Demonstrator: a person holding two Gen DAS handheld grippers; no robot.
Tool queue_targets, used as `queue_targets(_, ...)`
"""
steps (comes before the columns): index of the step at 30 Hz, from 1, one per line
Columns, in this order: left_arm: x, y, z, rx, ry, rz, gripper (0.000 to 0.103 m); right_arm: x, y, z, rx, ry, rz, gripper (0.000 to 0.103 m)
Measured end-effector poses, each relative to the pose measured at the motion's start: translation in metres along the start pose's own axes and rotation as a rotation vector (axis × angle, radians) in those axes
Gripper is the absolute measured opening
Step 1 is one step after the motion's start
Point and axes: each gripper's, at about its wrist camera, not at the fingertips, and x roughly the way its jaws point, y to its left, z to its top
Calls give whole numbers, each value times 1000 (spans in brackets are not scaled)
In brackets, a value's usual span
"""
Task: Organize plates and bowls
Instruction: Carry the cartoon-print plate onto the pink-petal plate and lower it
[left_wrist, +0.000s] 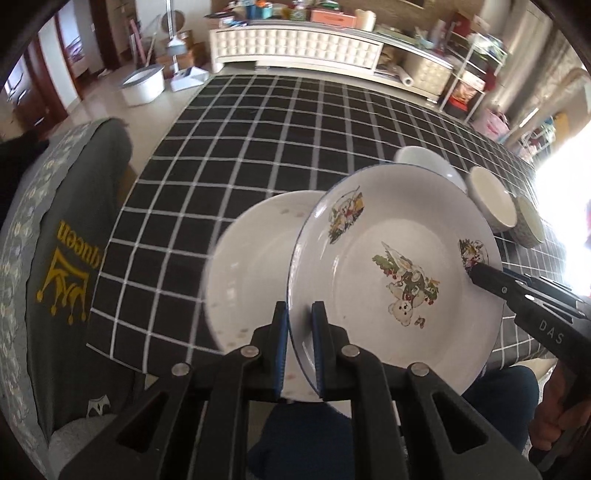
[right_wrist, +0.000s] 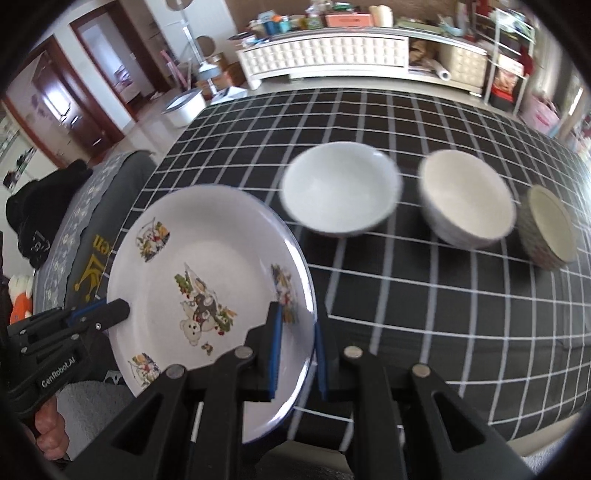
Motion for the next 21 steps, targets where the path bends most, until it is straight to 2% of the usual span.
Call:
queue_targets(10, 4, 38, -3, -48, 6, 26, 11, 29, 41, 4, -43, 62, -17, 20)
queue_targets(21, 21, 41, 2, -33, 34, 29, 11, 42, 45, 6, -42, 94, -54, 20)
